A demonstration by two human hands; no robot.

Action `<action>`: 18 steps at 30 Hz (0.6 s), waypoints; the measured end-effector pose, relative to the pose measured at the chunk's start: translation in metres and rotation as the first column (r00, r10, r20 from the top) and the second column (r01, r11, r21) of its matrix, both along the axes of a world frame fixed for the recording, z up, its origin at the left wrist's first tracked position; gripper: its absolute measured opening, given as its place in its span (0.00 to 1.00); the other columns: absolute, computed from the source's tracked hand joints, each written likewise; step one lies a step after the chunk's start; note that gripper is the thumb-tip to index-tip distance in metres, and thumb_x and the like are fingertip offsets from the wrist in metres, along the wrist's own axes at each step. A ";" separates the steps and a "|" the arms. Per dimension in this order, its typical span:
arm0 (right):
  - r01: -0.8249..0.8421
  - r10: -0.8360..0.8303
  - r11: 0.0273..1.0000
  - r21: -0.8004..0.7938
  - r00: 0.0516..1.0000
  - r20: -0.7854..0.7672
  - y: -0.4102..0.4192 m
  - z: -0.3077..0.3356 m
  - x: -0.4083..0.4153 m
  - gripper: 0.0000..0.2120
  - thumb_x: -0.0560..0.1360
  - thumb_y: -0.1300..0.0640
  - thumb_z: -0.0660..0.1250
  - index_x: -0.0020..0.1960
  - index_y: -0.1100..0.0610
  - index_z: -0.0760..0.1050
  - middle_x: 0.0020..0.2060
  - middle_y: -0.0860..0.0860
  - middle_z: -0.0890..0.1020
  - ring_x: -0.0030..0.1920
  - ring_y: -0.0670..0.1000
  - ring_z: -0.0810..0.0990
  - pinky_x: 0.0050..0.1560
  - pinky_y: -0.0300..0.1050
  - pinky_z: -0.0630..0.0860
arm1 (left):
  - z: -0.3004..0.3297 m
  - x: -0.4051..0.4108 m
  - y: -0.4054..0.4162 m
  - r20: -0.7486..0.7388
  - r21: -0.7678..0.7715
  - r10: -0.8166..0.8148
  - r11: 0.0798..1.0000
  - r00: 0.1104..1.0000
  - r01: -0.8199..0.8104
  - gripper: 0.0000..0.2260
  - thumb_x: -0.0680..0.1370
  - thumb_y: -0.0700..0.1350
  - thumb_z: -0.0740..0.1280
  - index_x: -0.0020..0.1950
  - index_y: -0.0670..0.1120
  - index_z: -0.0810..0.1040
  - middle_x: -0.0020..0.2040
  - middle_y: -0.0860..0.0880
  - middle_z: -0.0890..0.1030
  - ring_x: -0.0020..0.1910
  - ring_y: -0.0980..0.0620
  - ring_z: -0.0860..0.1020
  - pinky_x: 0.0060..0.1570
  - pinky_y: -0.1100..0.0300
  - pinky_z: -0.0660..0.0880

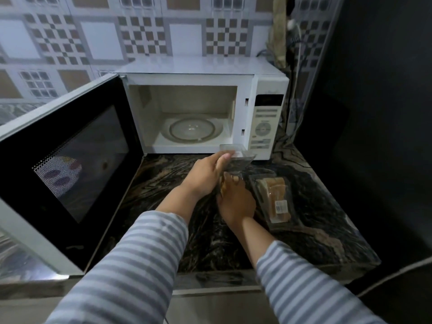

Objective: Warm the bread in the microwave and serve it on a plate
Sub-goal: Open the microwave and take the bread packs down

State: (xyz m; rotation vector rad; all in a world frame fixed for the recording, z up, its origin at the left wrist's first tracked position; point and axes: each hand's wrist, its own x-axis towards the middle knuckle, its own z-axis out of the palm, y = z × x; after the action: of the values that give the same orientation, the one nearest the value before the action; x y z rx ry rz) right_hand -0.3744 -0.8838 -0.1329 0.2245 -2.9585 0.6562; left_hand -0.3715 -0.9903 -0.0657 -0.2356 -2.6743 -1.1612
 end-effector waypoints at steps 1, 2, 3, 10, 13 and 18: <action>0.005 -0.005 1.000 -0.004 1.000 -0.017 -0.001 -0.002 -0.001 0.23 0.79 0.51 0.59 0.73 0.44 0.59 0.65 0.56 0.70 0.59 0.59 0.77 0.49 0.50 0.74 | 0.000 0.000 0.001 -0.013 0.004 0.003 1.000 1.000 -0.003 0.18 0.83 0.53 0.53 0.68 0.52 0.74 0.64 0.49 0.78 0.65 0.51 0.73 0.54 0.70 0.63; 0.003 -0.004 1.000 -0.024 0.999 -0.035 -0.001 -0.003 -0.003 0.20 0.79 0.52 0.58 0.70 0.44 0.62 0.63 0.56 0.72 0.58 0.59 0.77 0.48 0.50 0.74 | -0.001 -0.001 0.001 -0.021 0.008 0.005 1.000 1.000 -0.005 0.18 0.83 0.53 0.53 0.68 0.51 0.74 0.64 0.49 0.78 0.65 0.51 0.73 0.55 0.70 0.63; 0.000 -0.002 0.999 -0.050 0.999 -0.052 -0.001 -0.002 -0.004 0.17 0.79 0.52 0.58 0.67 0.45 0.64 0.61 0.55 0.74 0.56 0.58 0.78 0.47 0.50 0.75 | -0.002 -0.001 0.001 -0.024 0.013 0.005 1.000 1.000 -0.005 0.18 0.83 0.53 0.53 0.68 0.50 0.74 0.63 0.49 0.78 0.64 0.51 0.73 0.55 0.70 0.64; 0.030 -0.031 0.997 -0.072 0.999 -0.018 0.010 0.035 -0.008 0.16 0.80 0.53 0.57 0.67 0.45 0.66 0.56 0.55 0.80 0.56 0.59 0.79 0.49 0.49 0.73 | 0.000 -0.009 0.000 -0.003 0.009 0.000 1.000 1.000 0.000 0.17 0.83 0.51 0.55 0.68 0.49 0.74 0.61 0.46 0.80 0.62 0.50 0.75 0.52 0.72 0.63; 0.063 -0.065 0.995 -0.080 0.997 -0.028 0.023 0.051 0.005 0.19 0.78 0.58 0.59 0.67 0.45 0.67 0.56 0.55 0.80 0.55 0.60 0.79 0.48 0.49 0.74 | 0.001 -0.015 -0.001 0.028 0.001 0.003 1.000 1.000 -0.003 0.18 0.83 0.51 0.54 0.70 0.49 0.72 0.63 0.45 0.78 0.64 0.48 0.73 0.53 0.71 0.62; 0.054 -0.062 0.993 -0.108 0.995 -0.073 0.055 0.055 0.041 0.25 0.74 0.53 0.67 0.69 0.42 0.65 0.55 0.51 0.81 0.53 0.56 0.79 0.47 0.48 0.77 | -0.013 -0.009 0.004 0.040 0.010 -0.054 0.999 0.998 0.053 0.18 0.83 0.50 0.55 0.72 0.49 0.70 0.67 0.47 0.75 0.67 0.53 0.70 0.58 0.72 0.59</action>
State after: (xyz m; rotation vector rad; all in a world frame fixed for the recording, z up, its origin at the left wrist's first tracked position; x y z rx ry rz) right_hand -0.3333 -0.8289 -0.0782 0.1508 -2.8363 0.7759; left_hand -0.3801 -0.9865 -0.0787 -0.2866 -2.7130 -1.2059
